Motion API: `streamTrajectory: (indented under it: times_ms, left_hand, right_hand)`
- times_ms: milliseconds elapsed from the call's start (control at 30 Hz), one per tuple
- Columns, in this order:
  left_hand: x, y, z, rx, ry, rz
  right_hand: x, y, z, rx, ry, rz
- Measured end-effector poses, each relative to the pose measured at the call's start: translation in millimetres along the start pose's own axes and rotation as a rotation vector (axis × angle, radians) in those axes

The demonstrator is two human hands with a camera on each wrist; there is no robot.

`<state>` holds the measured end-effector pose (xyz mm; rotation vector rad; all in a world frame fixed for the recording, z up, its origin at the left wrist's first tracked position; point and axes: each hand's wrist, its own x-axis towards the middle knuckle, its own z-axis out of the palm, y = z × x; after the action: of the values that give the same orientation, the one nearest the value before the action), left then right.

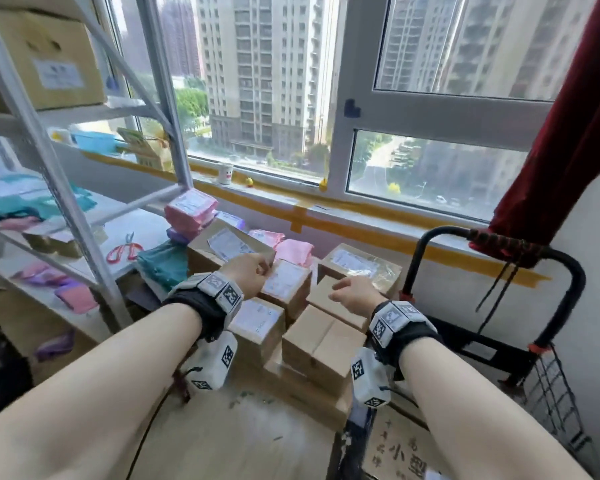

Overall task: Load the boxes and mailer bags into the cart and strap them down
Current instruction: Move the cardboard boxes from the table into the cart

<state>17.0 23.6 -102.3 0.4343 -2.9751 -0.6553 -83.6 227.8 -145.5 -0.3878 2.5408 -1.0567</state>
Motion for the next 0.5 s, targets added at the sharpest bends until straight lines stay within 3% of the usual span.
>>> streamTrajectory:
  times_ms: [267,500]
  left_hand:
    - [51,-129,-56,0.007,-0.001,-0.116]
    - [108,-195,-46,-0.191,0.019,-0.237]
  right_hand:
    - [54,-76,77,0.137,-0.022,0.112]
    - [107,-105,122,0.211,-0.038,0.153]
